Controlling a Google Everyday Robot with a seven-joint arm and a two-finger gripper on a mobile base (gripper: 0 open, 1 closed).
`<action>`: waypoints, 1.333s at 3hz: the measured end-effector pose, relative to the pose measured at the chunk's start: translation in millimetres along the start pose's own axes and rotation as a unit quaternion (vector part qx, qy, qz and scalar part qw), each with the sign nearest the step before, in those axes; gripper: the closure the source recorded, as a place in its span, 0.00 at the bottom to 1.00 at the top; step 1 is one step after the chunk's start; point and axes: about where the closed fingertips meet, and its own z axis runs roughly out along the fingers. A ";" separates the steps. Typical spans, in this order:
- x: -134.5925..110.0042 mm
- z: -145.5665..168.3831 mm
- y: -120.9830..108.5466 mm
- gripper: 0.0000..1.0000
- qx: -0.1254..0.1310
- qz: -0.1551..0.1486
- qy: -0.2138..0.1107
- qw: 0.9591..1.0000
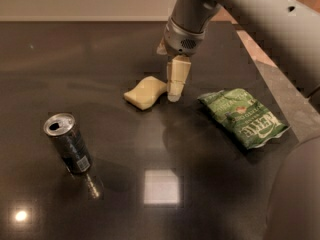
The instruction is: Move sponge near green jalapeno chip bag
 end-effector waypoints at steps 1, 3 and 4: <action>-11.4 21.0 1.6 0.00 -0.006 -0.018 0.009 1.000; -23.7 56.1 3.5 0.00 -0.031 -0.035 0.033 0.998; -30.0 59.0 -2.6 0.18 -0.038 -0.042 0.038 0.998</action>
Offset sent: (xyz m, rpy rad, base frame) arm -0.0113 0.0433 -0.0565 -0.0974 0.0385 0.0975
